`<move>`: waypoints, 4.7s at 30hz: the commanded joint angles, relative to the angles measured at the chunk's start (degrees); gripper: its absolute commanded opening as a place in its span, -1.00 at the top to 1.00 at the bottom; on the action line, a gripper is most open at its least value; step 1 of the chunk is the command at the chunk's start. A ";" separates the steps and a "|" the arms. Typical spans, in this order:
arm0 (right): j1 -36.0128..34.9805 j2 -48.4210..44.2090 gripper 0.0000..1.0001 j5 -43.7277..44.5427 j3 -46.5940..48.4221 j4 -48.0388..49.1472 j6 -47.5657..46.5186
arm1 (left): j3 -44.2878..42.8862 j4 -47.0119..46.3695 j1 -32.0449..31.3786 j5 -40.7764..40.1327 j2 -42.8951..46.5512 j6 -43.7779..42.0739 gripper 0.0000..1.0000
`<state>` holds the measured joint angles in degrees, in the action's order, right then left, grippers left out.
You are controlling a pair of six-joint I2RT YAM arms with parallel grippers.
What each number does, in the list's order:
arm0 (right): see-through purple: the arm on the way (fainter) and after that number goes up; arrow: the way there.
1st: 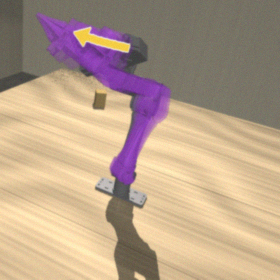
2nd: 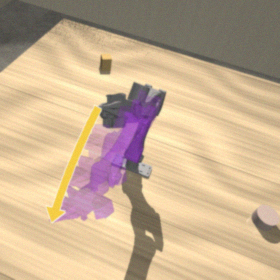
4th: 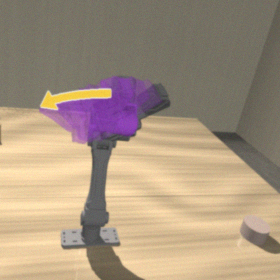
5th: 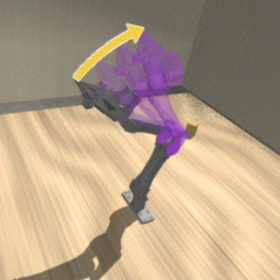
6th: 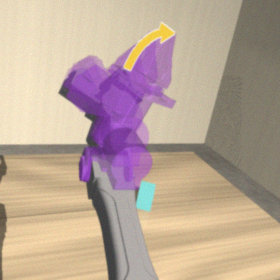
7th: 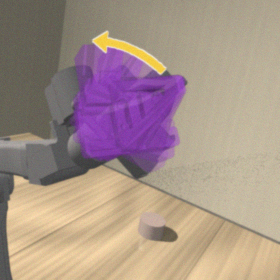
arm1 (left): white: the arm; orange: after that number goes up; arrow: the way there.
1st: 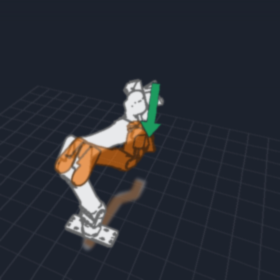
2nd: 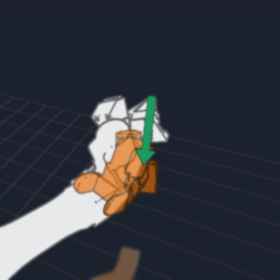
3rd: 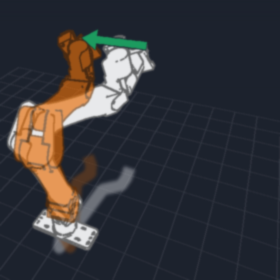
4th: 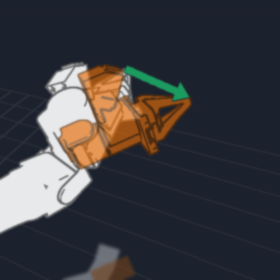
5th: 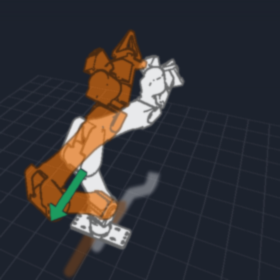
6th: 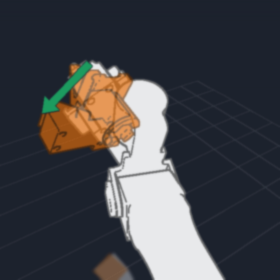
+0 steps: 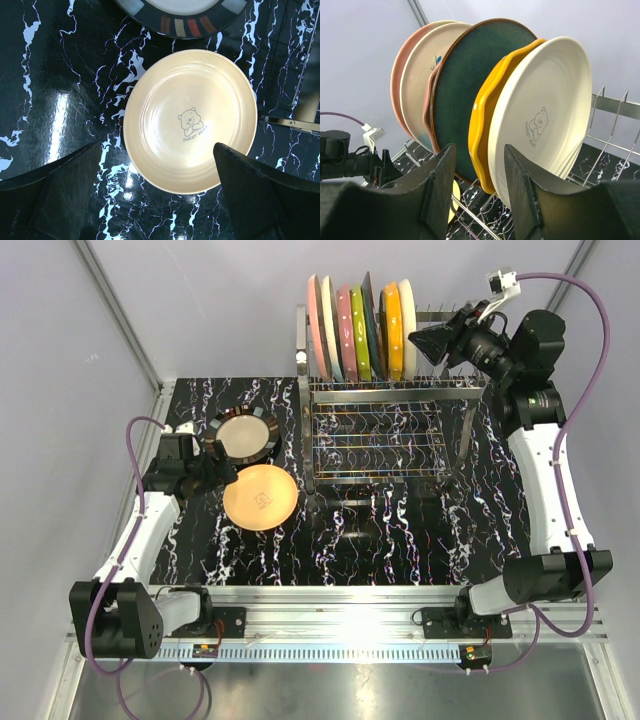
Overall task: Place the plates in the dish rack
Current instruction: Insert the plate into the dish rack, then grab a plate with the left arm, then pass the plate from the left arm to the right
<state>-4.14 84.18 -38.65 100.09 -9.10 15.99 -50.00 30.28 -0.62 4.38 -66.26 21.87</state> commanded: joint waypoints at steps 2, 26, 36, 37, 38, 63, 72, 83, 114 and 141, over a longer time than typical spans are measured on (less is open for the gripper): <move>-0.52 -1.56 0.01 -0.19 2.30 -0.04 -0.52 | 0.34 -1.98 0.27 1.33 1.31 -0.69 -0.98; -0.78 -22.91 -0.08 1.57 -7.01 -2.67 -2.98 | -0.89 1.53 0.36 0.99 -13.19 -1.21 -0.98; -0.87 -32.76 -0.07 -0.98 -14.40 -1.97 0.71 | -2.47 3.91 0.36 -4.03 -21.18 -2.09 -0.63; -0.87 -33.03 -0.07 -1.16 -14.23 -3.45 0.19 | -2.65 3.99 0.36 -4.12 -21.54 -2.18 -0.48; -0.87 -33.20 -0.07 -1.16 -14.05 -4.42 -0.43 | -2.74 4.17 0.36 -4.12 -21.80 -2.35 -0.42; -0.87 -34.35 -0.09 -7.40 -14.76 -1.53 4.49 | -1.51 4.26 0.62 -1.22 -4.25 2.03 1.00; -3.15 -26.80 -0.12 -7.75 -8.96 -0.39 4.76 | -8.27 7.95 0.62 -0.43 9.30 7.22 1.00; -32.83 -10.62 -0.15 13.76 10.47 -19.37 -20.71 | -17.41 13.48 0.54 -0.87 17.83 8.37 1.00; -81.20 9.85 -0.99 80.82 -26.26 12.25 -69.85 | -8.98 22.01 0.54 12.84 29.52 7.66 1.00; -85.68 11.36 1.00 91.92 -25.40 25.64 -71.66 | -12.14 19.90 -0.61 21.19 23.37 5.82 -0.07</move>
<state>-88.36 100.01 51.64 70.06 13.87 -61.34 -59.35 51.70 -1.17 22.15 -41.89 28.29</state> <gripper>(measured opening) 0.151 0.500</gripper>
